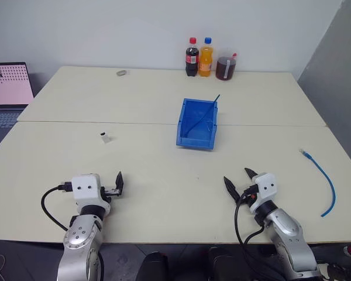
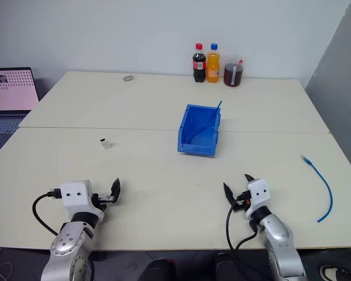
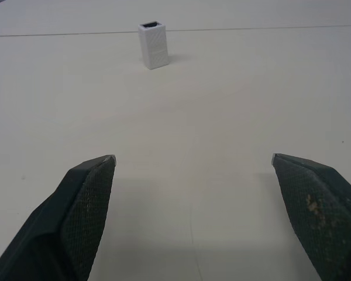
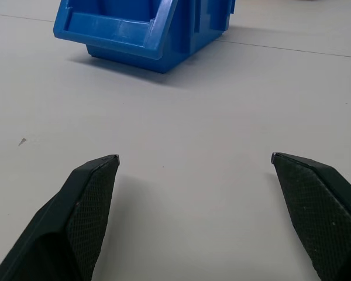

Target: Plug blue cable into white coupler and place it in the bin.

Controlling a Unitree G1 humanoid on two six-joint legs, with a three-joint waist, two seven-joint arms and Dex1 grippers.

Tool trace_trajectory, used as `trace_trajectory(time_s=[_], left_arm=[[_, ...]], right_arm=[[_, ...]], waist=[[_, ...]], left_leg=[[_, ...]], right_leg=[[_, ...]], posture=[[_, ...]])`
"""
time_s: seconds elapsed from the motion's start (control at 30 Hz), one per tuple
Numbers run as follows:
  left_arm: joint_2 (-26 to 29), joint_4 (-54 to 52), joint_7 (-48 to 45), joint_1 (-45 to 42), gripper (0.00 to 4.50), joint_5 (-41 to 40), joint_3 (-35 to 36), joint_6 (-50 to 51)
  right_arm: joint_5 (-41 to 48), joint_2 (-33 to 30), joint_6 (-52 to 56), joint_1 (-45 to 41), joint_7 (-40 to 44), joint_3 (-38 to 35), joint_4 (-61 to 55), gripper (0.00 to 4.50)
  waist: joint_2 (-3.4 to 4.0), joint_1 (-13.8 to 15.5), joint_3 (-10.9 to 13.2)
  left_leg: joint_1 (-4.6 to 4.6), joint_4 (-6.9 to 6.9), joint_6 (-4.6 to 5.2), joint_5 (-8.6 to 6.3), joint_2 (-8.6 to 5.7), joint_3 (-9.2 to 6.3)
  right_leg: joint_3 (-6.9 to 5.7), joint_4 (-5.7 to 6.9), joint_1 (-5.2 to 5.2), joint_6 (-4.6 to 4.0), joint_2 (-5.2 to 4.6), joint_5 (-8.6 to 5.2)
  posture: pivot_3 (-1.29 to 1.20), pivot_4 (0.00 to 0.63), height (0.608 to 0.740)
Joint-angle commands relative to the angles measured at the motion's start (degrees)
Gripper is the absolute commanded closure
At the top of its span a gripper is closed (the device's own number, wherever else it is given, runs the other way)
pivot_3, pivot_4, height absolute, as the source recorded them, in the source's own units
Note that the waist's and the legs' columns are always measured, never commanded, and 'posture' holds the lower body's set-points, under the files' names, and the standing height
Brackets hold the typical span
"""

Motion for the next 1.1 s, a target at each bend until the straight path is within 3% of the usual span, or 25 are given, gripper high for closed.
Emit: trace_trajectory(time_s=[0.03,0.33,0.83,1.1], left_arm=[[0.9,-1.2,-0.1,0.8,0.00,1.6,-0.3,-1.5],[0.3,-1.3,-0.1,1.9,0.00,2.5,-0.7,-1.8],[1.5,-2.0,-8.6,4.4,0.00,-3.1,-0.9,-3.9],[9.8,-2.7,-23.6,2.5,0.00,-6.7,-5.4,-4.9]], right_arm=[[0.3,-0.2,-1.1,-0.4,0.4,0.0,-0.6,0.07],[0.2,-0.5,-1.2,-0.6,1.1,0.2,-0.6,0.07],[-0.3,-1.2,-1.6,-0.2,1.0,0.0,-1.7,0.07],[-0.8,-1.3,-3.8,0.7,-1.5,-2.1,-3.6,0.07]], waist=[[0.00,0.0,0.0],[0.00,0.0,0.0],[0.00,0.0,0.0],[0.02,0.0,0.0]], left_leg=[[0.00,0.00,0.00,0.00,0.00,0.00],[0.00,0.00,0.00,0.00,0.00,0.00],[0.00,0.00,0.00,0.00,0.00,0.00],[0.01,-0.01,0.00,0.00,0.00,0.02]], right_leg=[[0.00,0.00,0.00,0.00,0.00,0.00],[0.00,0.00,0.00,0.01,0.00,-0.01],[0.00,-0.01,0.00,0.17,-0.01,-0.11],[0.00,-0.01,-0.01,0.15,0.00,-0.12]], posture=[[0.00,0.150,0.740],[0.00,0.150,0.740],[0.00,0.150,0.740],[0.00,0.150,0.740]])
